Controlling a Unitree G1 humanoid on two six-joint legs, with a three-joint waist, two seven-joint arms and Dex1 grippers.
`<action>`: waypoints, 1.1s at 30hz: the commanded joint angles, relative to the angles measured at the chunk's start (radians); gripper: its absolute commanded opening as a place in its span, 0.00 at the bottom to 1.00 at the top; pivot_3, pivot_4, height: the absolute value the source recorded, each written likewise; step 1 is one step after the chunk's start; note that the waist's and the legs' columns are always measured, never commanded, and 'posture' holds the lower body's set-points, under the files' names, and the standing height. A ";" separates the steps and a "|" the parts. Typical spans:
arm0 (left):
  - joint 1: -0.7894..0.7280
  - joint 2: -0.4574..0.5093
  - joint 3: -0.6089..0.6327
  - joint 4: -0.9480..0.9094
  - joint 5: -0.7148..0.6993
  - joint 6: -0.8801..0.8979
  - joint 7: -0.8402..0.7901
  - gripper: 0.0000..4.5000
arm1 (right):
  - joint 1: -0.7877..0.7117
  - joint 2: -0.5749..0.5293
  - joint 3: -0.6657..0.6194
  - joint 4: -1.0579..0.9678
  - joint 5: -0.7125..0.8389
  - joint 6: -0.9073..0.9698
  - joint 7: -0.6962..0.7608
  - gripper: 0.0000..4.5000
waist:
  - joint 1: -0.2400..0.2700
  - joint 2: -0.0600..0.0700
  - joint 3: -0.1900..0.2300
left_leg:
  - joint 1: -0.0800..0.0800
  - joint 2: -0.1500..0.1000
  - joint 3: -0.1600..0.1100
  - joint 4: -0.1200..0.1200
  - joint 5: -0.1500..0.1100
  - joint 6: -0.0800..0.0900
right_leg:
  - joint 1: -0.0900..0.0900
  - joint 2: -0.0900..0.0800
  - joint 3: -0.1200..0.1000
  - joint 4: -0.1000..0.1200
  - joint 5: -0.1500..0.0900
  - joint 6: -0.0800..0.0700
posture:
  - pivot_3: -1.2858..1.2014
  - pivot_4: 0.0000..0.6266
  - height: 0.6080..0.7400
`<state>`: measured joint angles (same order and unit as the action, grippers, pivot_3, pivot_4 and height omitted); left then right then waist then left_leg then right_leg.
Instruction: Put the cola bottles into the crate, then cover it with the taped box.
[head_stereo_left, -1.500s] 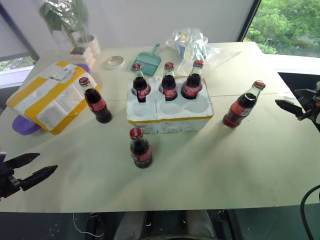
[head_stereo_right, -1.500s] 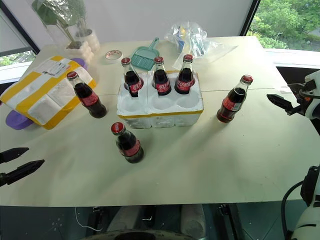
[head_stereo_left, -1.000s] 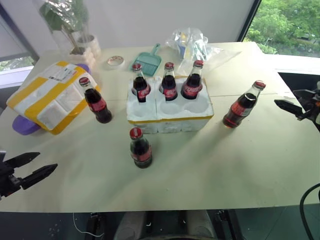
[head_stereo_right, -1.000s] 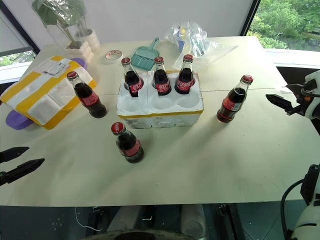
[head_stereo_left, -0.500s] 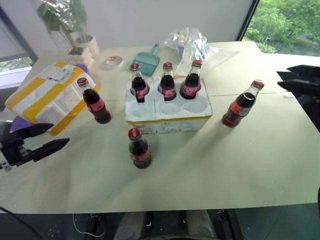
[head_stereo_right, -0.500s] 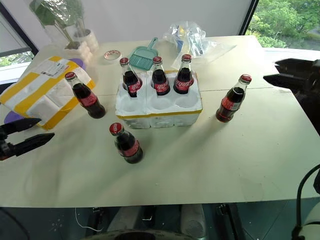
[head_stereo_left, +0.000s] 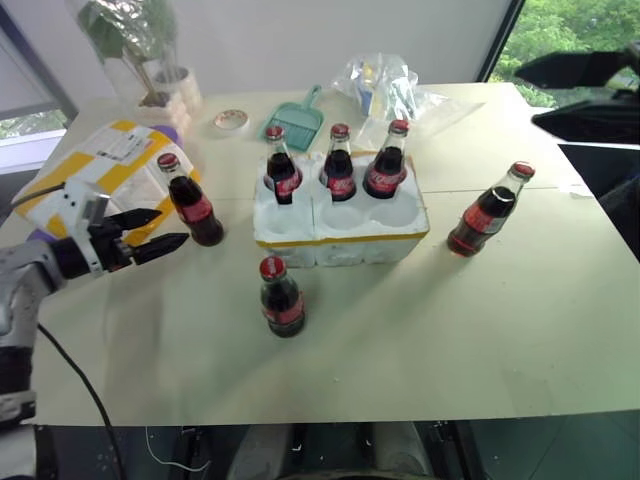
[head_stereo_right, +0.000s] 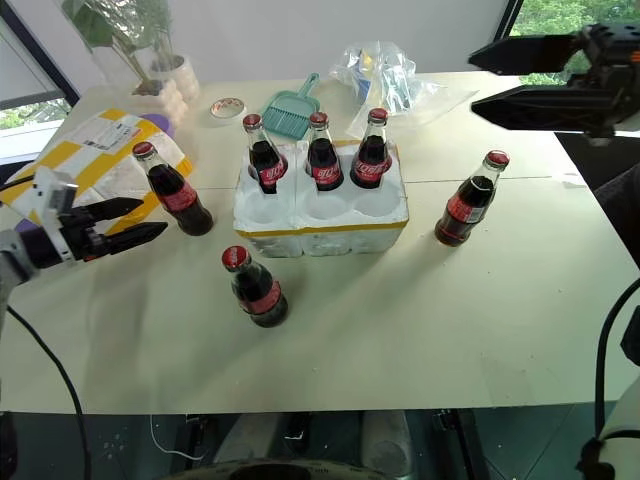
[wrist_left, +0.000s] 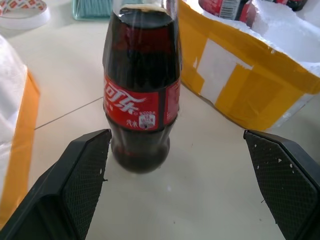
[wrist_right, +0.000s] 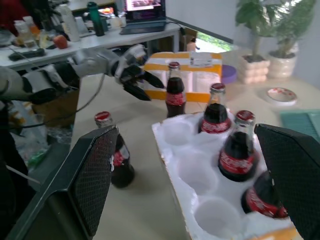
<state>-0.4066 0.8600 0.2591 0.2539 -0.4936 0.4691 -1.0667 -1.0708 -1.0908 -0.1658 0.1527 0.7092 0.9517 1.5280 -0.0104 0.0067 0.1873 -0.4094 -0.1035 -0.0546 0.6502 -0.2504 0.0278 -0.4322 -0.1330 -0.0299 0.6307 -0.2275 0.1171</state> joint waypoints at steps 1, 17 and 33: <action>-0.090 -0.020 -0.019 0.093 0.036 -0.053 0.007 0.99 | 0.019 -0.002 -0.054 -0.093 0.071 0.031 -0.032 1.00 | 0.000 0.000 0.000 | 0.000 0.000 0.000 0.000 0.000 0.000 | 0.000 0.000 0.000 0.000 0.000 0.000 | 0.52 0.24 0.99; -0.290 -0.130 -0.080 0.383 0.115 -0.130 -0.030 0.88 | 0.134 0.007 -0.111 -0.218 0.192 0.070 -0.168 1.00 | -0.001 -0.003 0.000 | 0.000 -0.001 0.000 0.003 0.000 0.001 | 0.001 0.000 0.000 0.001 0.002 0.002 | 0.52 0.24 0.99; -0.323 0.016 -0.087 0.049 -0.017 0.176 -0.256 0.62 | 0.280 0.001 -0.139 -0.301 0.207 0.018 -0.258 1.00 | -0.001 -0.014 0.005 | -0.005 -0.001 -0.001 0.005 0.000 0.001 | -0.002 0.000 0.000 0.000 0.002 0.002 | 0.52 0.24 0.99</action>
<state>-0.6767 0.8287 0.1382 0.4044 -0.4418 0.6026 -1.2733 -0.7901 -1.0750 -0.2643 -0.1183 0.9081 0.9906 1.2761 -0.0114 -0.0077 0.1924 -0.4177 -0.1044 -0.0562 0.6565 -0.2501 0.0287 -0.4367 -0.1329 -0.0302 0.6317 -0.2257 0.1191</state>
